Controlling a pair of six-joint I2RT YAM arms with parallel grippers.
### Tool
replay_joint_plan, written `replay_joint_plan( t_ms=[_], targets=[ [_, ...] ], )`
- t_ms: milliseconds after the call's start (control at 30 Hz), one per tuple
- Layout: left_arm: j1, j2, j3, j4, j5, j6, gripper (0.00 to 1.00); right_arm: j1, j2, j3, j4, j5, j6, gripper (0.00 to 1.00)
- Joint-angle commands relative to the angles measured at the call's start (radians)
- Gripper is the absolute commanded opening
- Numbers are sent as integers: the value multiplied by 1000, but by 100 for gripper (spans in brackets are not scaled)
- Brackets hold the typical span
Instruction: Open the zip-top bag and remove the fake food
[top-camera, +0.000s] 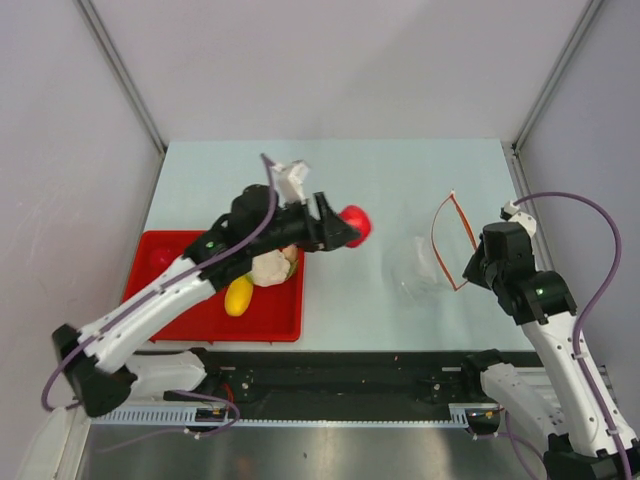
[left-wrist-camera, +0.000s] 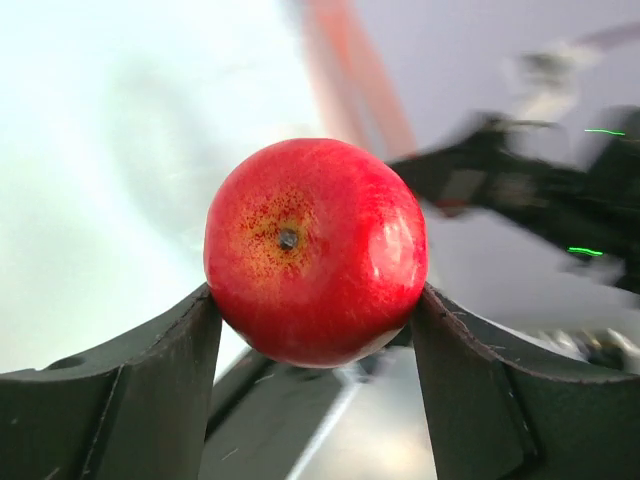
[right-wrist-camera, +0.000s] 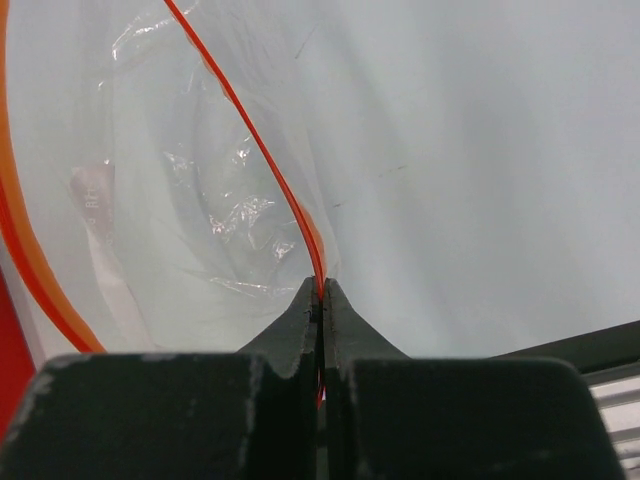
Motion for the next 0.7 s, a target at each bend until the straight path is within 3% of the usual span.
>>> replay_joint_plan(
  t_ms=[0,100,233,400,567,667],
  targets=[
    [72,-200,-185,-324,-314,50,0,-26,5,34,74,30,-58,0],
    [87,-286,-293,-417,-432,-20,0,-41,19,46,91,30,-66,0],
    [99,-357,-417,-482,-480,-94,0,-55,28,75,105,34,-72,0],
    [104,-310,-502,-503,-524,-134,0,-70,62,152,96,53,-105,0],
    [106,-207,-528,-470,-517,-119,1,-72,87,241,59,183,-196,0],
    [106,-182,-531,-463,-497,-112,23,-70,102,246,72,215,-221,0]
  ],
)
